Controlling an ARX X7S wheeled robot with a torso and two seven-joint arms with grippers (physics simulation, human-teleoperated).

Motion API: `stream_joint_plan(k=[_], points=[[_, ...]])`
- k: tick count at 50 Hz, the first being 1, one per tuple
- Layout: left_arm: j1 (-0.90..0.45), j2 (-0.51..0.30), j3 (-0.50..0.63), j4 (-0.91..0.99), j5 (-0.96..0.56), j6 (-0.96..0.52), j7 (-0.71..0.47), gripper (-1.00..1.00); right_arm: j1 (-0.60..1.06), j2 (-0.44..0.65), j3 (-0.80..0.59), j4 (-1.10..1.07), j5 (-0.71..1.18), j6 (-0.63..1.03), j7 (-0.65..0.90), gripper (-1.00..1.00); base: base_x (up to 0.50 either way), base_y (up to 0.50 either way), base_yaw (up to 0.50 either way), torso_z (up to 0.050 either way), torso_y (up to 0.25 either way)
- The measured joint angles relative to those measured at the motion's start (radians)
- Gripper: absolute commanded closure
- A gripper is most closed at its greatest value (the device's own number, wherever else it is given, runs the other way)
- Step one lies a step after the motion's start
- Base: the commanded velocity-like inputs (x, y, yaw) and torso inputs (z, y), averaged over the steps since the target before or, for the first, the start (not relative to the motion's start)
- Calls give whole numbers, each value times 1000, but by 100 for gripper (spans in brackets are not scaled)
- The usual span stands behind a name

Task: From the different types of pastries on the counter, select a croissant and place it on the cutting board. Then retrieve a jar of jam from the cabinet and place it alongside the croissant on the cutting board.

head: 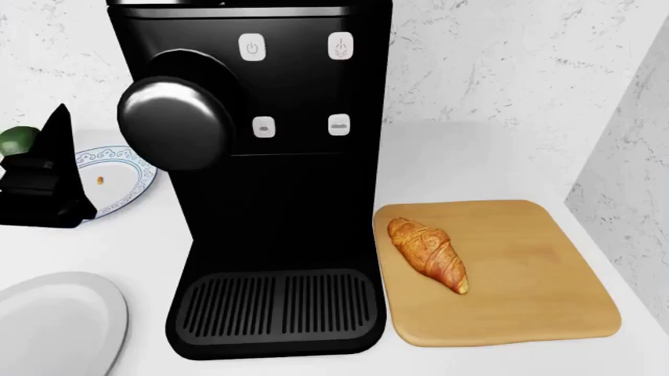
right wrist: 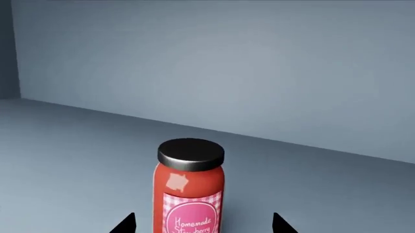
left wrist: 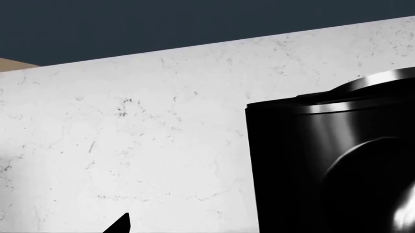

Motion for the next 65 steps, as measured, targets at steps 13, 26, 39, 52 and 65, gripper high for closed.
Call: stream_joint_plan(k=[13,26,39,52,65], points=[[15,6,-4,-2,19,3,15,-100,10,-24,10,69,-7,-55,1,-100,0,0,0,0,0],[29,12,-3,-3,38,4,26,-100,30,-44,0,158,-8,-119,-10,-100,0,0,0,0,0],[44,17,-3,-1,54,7,35,-100,56,-53,-23,235,10,-169,-15,-100,0,0,0,0,0],[52,19,-1,-1,64,9,41,-100,83,-61,-52,311,31,-213,-27,100,0,0,0,0,0],[65,21,-4,-2,74,12,48,-100,65,-64,-31,284,5,-221,-17,100,2,0,1,0,0]])
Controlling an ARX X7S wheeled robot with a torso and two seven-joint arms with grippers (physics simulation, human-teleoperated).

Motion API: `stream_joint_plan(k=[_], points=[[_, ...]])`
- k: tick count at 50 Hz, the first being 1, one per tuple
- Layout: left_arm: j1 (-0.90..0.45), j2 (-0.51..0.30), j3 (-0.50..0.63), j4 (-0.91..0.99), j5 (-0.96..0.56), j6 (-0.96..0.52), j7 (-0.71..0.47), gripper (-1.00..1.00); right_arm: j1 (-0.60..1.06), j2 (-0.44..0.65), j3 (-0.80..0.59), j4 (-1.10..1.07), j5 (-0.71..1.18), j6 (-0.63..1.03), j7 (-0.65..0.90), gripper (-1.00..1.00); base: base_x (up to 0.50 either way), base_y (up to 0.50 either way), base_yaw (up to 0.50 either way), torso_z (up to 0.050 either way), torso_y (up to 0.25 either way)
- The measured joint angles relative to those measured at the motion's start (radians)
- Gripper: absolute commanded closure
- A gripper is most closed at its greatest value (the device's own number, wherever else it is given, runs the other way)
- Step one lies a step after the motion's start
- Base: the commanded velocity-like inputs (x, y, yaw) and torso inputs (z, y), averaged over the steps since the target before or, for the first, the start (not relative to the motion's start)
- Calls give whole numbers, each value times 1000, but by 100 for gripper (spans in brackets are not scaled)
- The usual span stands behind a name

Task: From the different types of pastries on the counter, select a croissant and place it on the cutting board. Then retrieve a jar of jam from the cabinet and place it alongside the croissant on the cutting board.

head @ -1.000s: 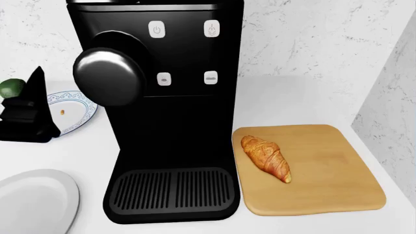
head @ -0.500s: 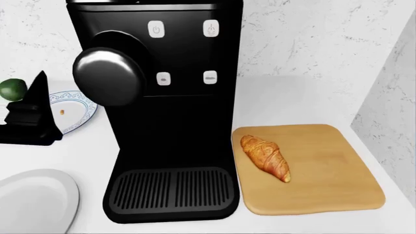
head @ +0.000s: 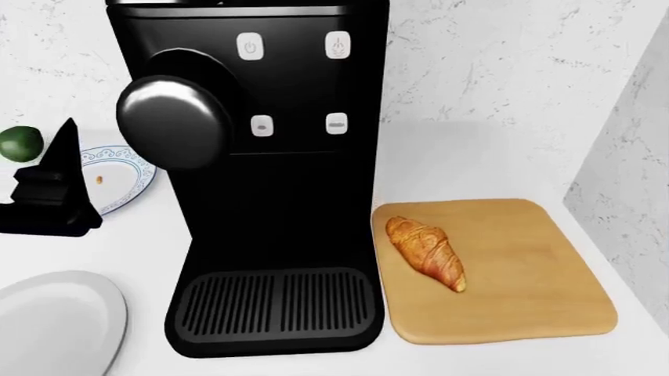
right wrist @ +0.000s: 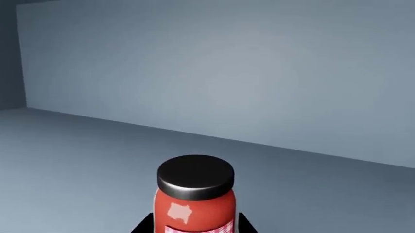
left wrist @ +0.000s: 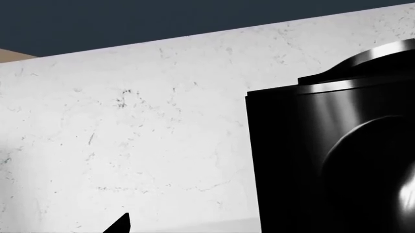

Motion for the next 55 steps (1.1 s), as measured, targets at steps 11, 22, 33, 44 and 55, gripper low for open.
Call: stream_joint_plan(k=[11,22,33,44,55], points=[[2,4,9,-1,10,3,2,-100,-41,40,-15,-145,17,83,23,100,-1,0,-1,0,0],[-6,7,25,-1,16,6,-1,-100,-51,126,-34,-357,47,221,49,100,0,0,0,0,0],[-14,7,39,-3,21,8,-4,-100,-57,213,10,-599,114,385,101,100,0,0,0,0,0],[-28,4,55,-2,17,9,-14,-100,-25,331,-9,-730,430,464,326,100,0,0,0,0,0],[-35,4,68,-3,21,11,-17,-100,4,457,-89,-834,773,489,563,100,0,0,0,0,0]])
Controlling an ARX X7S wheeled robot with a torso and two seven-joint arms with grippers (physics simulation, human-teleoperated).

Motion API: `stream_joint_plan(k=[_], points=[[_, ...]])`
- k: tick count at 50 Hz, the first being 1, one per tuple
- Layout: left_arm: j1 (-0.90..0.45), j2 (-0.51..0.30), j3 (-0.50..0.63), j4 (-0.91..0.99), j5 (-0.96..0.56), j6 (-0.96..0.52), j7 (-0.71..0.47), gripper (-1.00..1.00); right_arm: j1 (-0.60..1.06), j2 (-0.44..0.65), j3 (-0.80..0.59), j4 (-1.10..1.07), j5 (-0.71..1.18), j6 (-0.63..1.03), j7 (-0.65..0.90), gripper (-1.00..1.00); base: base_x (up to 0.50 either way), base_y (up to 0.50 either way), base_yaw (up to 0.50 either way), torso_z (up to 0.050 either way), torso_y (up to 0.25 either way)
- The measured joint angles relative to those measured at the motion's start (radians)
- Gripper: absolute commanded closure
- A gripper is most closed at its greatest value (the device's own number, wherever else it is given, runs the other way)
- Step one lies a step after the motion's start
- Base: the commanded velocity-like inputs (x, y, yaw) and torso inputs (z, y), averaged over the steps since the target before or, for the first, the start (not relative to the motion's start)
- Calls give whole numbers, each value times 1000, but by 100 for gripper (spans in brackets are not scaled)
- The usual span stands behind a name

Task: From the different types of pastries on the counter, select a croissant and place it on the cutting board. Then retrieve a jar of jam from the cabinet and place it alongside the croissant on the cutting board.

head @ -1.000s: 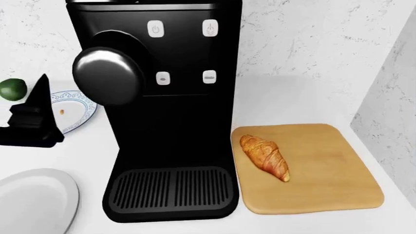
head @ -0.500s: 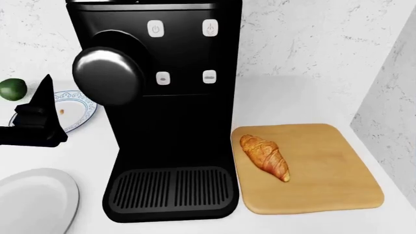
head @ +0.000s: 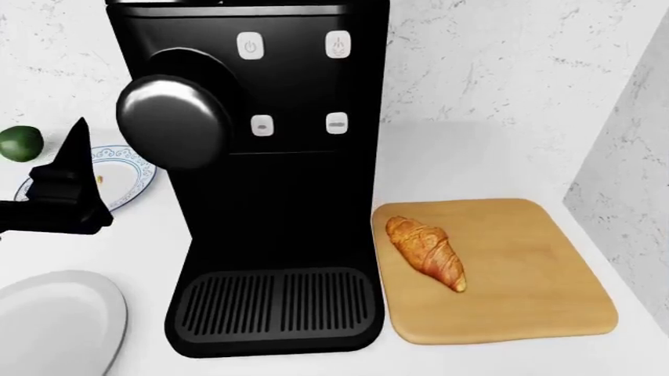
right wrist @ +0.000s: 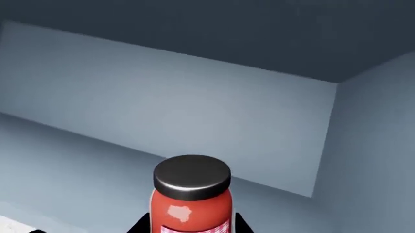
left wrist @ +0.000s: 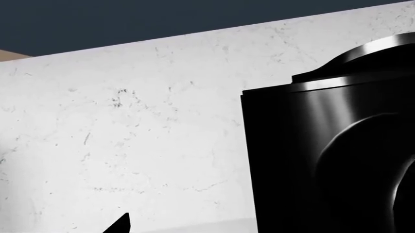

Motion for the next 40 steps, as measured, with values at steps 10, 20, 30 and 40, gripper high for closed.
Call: stream_joint_plan(k=[10,20,30,40], points=[[-17,-3,16,0,-6,0,-10,-100,12,120,-64,-55,270,6,206,100,0,0,0,0,0],[-28,-4,30,-1,-8,1,-16,-100,-27,232,-107,-106,530,-18,410,100,0,0,0,0,0],[-30,-5,37,-1,-9,2,-19,-100,-133,345,-107,-207,737,-84,555,100,0,0,0,0,2],[-20,-4,34,0,0,5,-17,-100,-310,450,-44,-358,847,-173,600,100,0,0,0,0,0]])
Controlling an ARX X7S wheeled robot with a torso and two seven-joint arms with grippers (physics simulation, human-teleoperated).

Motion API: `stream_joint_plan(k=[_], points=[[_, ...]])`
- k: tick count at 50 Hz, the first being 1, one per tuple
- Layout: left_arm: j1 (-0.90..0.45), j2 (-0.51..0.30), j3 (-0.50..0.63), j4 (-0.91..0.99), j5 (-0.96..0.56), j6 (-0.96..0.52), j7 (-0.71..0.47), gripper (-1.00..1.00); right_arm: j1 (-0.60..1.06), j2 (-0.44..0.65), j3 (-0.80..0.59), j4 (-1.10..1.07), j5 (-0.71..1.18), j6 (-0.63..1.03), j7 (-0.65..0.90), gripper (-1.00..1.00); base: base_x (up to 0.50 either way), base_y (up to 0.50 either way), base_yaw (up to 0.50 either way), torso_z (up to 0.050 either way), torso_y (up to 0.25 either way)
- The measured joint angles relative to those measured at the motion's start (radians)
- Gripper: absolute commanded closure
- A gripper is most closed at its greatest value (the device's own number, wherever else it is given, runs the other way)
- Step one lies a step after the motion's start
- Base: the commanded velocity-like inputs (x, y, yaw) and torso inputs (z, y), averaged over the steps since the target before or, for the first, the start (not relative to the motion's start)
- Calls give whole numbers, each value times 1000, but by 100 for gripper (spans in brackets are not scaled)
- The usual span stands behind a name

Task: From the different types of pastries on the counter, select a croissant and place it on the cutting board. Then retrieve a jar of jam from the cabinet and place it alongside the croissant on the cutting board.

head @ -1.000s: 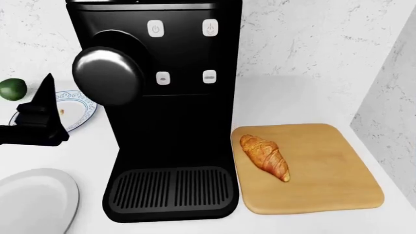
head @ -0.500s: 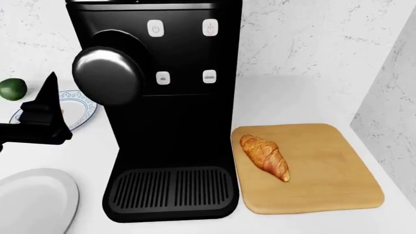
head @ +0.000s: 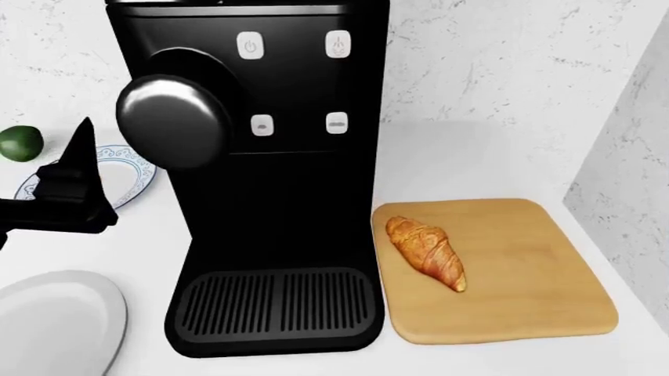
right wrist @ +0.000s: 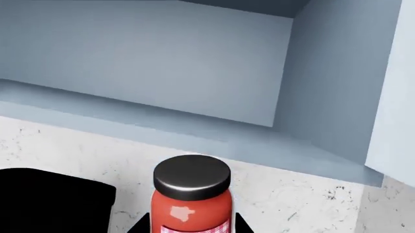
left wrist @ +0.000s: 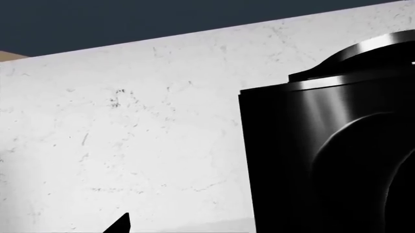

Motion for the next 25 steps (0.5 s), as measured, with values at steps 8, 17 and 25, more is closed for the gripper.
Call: stream_joint_plan(k=[8,17,25], points=[[5,-1,-4,1,1,2,-2,-100,-206,80,86,-126,26,-80,-11,100,0,0,0,0,0],[2,-2,0,0,-6,4,-7,-100,-449,142,186,-225,11,-167,-27,100,0,0,0,0,0],[-2,-2,6,-1,-7,6,-10,-100,-655,163,273,-284,-44,-236,-46,100,0,0,0,0,1]])
